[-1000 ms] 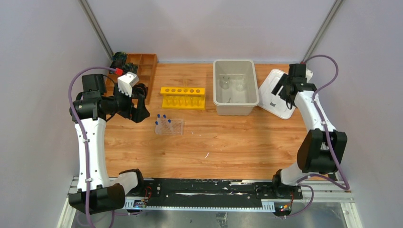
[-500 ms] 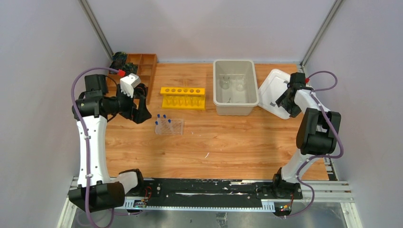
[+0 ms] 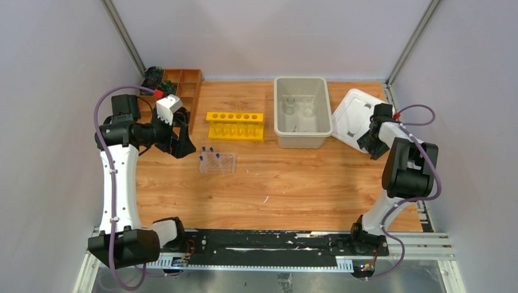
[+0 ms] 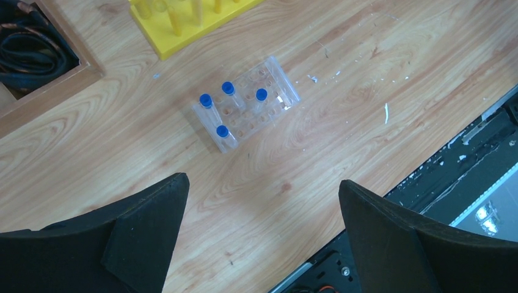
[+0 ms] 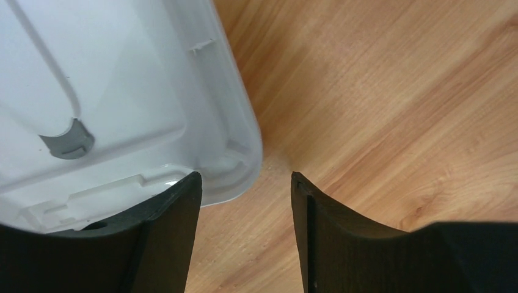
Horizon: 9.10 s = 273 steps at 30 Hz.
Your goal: Organize the chemistry lab equipment
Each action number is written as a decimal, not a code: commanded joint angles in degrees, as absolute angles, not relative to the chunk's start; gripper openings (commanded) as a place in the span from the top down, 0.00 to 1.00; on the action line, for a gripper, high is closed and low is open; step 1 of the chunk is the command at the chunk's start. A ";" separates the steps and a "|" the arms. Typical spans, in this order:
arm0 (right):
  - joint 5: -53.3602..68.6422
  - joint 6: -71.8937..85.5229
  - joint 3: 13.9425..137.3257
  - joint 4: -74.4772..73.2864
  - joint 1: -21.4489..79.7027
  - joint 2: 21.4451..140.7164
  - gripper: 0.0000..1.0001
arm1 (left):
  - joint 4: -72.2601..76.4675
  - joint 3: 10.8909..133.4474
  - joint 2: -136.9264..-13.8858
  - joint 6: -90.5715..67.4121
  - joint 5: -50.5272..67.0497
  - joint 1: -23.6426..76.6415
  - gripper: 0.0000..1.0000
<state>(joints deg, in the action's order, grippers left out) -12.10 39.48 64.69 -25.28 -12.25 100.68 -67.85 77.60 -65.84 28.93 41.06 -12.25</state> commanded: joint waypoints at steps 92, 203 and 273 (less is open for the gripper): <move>23.00 57.64 65.62 -10.67 -9.12 53.86 1.00 | -40.64 114.20 -87.25 -9.00 25.45 29.38 0.00; 14.94 27.34 75.44 -21.96 0.54 81.02 0.17 | 31.76 58.34 -95.35 96.33 2.95 47.58 0.59; 10.76 24.78 77.61 -27.95 2.47 92.38 0.75 | -40.51 94.59 -93.75 43.74 4.07 43.68 0.00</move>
<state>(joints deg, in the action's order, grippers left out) 16.45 23.35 76.14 -24.88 2.09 90.80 -33.43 93.65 -91.83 51.57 2.02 43.70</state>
